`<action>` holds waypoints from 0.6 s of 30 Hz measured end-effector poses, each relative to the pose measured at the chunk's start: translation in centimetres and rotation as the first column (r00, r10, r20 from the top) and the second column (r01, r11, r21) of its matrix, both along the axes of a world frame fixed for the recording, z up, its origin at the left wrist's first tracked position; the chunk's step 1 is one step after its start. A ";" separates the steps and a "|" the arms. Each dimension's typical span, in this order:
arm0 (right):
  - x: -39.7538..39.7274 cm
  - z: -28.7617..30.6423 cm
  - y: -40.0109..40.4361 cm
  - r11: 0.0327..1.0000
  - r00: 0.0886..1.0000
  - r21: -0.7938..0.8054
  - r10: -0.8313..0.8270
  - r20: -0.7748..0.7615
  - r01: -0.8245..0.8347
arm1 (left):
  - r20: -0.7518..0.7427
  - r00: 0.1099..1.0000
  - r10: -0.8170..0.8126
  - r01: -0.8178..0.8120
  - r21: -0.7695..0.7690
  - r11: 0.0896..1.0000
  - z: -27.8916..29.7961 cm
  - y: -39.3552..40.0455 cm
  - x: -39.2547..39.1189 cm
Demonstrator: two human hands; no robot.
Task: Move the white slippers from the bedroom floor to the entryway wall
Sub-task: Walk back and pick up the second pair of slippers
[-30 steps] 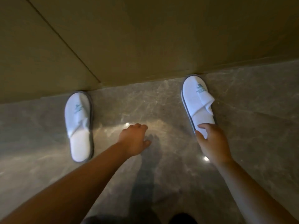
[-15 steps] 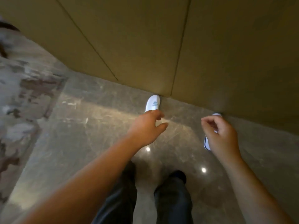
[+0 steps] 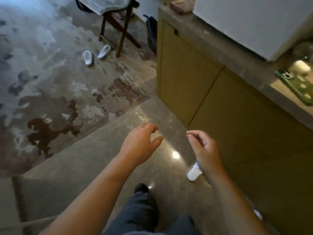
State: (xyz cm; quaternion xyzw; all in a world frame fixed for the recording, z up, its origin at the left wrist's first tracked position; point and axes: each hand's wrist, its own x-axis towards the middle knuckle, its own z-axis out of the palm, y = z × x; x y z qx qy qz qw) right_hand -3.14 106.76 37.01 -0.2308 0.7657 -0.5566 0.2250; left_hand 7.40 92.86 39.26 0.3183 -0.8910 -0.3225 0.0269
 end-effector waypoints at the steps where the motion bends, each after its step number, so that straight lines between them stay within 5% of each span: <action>1: 0.6 0.3 -1.9 0.999 0.999 0.010 0.037 0.003 -0.037 | -0.016 0.999 0.041 -0.041 -0.006 0.999 0.7 -2.2 0.9; 12: 0.4 0.4 -19.0 0.960 0.968 0.127 0.248 0.025 -0.249 | -0.204 0.897 0.393 -0.391 0.052 0.919 1.9 -22.1 5.2; 18: -2.3 -0.8 -36.2 0.904 0.910 0.110 0.413 0.031 -0.414 | -0.128 0.800 0.586 -0.578 0.096 0.810 -0.6 -34.7 6.3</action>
